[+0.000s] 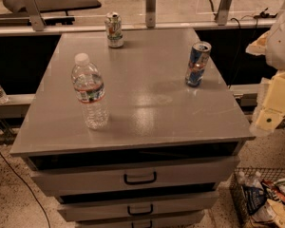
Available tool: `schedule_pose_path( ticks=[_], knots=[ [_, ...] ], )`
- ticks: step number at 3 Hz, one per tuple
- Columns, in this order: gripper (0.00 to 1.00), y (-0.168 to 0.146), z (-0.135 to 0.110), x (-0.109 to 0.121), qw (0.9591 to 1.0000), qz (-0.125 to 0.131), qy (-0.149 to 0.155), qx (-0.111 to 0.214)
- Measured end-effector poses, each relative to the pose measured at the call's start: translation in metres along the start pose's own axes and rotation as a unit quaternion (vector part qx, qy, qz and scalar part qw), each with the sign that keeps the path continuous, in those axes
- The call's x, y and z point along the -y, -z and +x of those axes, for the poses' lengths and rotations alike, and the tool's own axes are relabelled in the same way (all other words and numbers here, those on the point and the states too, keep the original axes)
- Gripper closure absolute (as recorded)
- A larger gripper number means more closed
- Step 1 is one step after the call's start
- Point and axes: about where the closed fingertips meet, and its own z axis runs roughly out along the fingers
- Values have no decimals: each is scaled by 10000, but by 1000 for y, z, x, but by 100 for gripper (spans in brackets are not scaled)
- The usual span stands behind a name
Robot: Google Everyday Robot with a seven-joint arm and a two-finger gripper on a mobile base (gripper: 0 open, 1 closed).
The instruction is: Knock water bottle over
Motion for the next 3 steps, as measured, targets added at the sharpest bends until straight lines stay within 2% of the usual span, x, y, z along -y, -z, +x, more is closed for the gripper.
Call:
schedule_pose_path(
  ticks=[1,2,3],
  knots=[
    [0,0,0,0,10000,0,0,0],
    [0,-6,-13,-11,9996,-65,-88,276],
    [0,-26,-49,-31,9957,-284,-210,857]
  ],
)
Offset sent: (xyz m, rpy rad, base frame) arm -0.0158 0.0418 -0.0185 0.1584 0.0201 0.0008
